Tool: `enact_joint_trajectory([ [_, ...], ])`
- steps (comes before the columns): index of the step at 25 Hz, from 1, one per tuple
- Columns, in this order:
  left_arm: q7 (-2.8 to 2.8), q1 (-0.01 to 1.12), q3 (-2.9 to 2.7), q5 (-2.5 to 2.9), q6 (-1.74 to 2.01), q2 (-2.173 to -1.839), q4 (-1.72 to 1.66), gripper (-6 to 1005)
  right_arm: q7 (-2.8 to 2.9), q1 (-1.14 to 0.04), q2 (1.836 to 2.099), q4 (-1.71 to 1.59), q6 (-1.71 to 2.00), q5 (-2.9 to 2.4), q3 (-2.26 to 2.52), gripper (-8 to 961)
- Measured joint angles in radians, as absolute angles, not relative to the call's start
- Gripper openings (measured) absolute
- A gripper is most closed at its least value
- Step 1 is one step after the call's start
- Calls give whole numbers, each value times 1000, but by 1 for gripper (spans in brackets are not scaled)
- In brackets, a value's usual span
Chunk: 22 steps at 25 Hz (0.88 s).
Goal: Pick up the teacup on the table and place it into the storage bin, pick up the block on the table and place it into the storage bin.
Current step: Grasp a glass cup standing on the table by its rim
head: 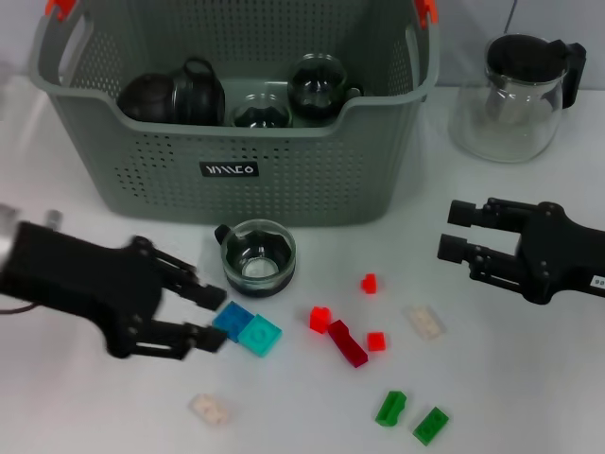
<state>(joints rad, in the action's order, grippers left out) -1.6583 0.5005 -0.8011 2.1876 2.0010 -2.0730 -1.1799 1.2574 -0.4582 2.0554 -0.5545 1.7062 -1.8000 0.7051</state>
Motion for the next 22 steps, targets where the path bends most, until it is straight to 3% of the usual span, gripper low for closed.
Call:
enact_joint_trajectory([
  [10, -1624, 571, -1041, 2325, 1770, -2160, -1258, 425, 1259, -451, 2046, -545, 1675, -1829, 707, 552],
  [22, -1615, 530, -1240, 2331, 1492, -2169, -1251, 422, 1254, -455, 2052, -547, 1663, -1856, 698, 551],
])
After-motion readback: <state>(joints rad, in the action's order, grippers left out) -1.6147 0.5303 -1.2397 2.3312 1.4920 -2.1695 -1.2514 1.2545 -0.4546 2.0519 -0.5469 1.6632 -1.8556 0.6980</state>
